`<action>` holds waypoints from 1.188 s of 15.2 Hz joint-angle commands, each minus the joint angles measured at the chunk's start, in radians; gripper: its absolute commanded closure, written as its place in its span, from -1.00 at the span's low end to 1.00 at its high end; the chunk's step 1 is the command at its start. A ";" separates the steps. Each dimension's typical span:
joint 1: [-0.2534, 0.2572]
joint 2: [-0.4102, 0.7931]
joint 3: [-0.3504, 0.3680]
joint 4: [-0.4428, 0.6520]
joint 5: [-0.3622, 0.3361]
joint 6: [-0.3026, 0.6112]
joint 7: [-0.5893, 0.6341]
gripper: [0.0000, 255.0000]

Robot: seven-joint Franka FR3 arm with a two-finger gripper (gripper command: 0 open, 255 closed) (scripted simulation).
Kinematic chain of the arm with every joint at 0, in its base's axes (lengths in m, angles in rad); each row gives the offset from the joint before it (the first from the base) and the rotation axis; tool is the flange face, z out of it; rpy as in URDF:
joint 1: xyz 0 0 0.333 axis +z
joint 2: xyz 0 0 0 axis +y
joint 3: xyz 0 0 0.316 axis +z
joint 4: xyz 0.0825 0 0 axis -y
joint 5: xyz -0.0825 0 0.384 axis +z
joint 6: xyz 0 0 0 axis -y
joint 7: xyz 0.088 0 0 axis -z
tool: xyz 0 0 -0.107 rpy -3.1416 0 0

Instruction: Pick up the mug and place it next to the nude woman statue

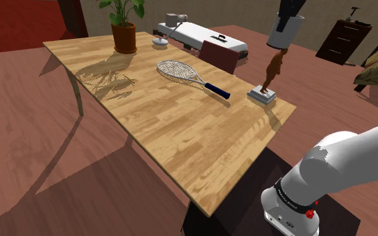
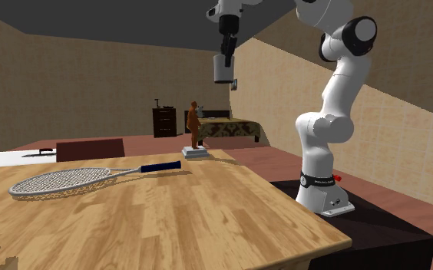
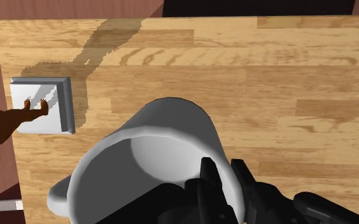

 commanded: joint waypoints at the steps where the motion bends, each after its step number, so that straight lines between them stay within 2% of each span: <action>1: -0.012 0.008 -0.041 0.008 -0.016 0.006 -0.055 1.00; 11: -0.063 0.126 -0.254 0.131 -0.056 0.032 -0.326 1.00; 18: -0.106 0.294 -0.425 0.298 -0.009 0.042 -0.540 1.00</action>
